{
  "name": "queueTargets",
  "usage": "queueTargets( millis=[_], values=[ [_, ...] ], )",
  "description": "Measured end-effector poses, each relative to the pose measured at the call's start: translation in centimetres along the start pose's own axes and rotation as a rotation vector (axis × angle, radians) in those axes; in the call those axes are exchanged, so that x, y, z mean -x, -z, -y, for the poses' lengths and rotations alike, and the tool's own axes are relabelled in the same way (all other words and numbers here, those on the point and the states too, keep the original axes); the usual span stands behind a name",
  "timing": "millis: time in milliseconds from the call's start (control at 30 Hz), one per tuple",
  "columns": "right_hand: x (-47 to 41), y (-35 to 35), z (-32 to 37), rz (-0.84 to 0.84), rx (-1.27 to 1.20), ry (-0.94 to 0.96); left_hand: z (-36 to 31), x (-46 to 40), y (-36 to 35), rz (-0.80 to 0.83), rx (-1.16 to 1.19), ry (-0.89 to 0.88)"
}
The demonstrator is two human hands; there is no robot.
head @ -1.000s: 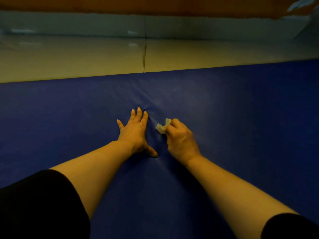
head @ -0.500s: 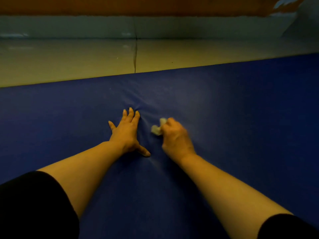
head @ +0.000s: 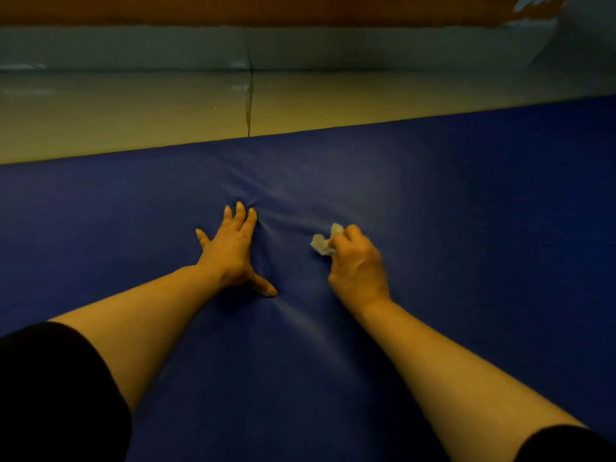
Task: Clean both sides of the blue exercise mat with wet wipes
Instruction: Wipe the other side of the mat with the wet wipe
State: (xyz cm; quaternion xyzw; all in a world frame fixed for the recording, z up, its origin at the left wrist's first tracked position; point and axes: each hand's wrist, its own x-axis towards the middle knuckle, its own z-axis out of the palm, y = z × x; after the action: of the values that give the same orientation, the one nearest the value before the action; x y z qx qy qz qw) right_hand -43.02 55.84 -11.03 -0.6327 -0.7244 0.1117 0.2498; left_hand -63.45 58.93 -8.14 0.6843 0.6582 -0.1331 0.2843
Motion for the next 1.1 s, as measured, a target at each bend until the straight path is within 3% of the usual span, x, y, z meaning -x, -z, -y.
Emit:
queueTargets(
  millis=[133, 300, 467, 567, 700, 767, 900, 967, 1100],
  values=[
    [1.6, -0.4, 2.6, -0.081, 0.011, -0.043, -0.1, -0.2, -0.1, 0.004, -0.017, 0.017],
    [3.2, -0.5, 3.6, 0.161, -0.074, 0.121, 0.0, -0.2, -0.2, -0.009, -0.023, 0.012],
    [2.2, 1.3, -0.4, -0.050, 0.024, -0.134, 0.2, 0.3, -0.3, -0.052, 0.001, -0.008],
    [5.0, 0.0, 2.5, -0.098, 0.022, -0.042, 0.0, 1.2, -0.7, -0.081, -0.031, -0.026],
    [7.3, 0.2, 5.1, 0.131, -0.056, 0.179, -0.5, 4.2, -2.9, -0.166, 0.008, -0.049],
    [5.9, 1.8, 3.8, 0.231, 0.024, 0.070, -1.0, 5.9, -4.4, -0.174, 0.026, -0.035],
    [5.7, 3.7, 0.9, 0.121, 0.134, -0.236, -2.5, 8.8, -6.2, -0.079, 0.032, -0.032],
    [7.2, 3.1, 2.6, 0.106, 0.023, -0.195, -3.4, 10.0, -6.7, -0.038, 0.034, -0.025],
    [10.5, 1.4, 6.2, 0.303, -0.149, -0.013, -4.4, 12.2, -7.7, -0.015, 0.111, -0.025]
  ],
)
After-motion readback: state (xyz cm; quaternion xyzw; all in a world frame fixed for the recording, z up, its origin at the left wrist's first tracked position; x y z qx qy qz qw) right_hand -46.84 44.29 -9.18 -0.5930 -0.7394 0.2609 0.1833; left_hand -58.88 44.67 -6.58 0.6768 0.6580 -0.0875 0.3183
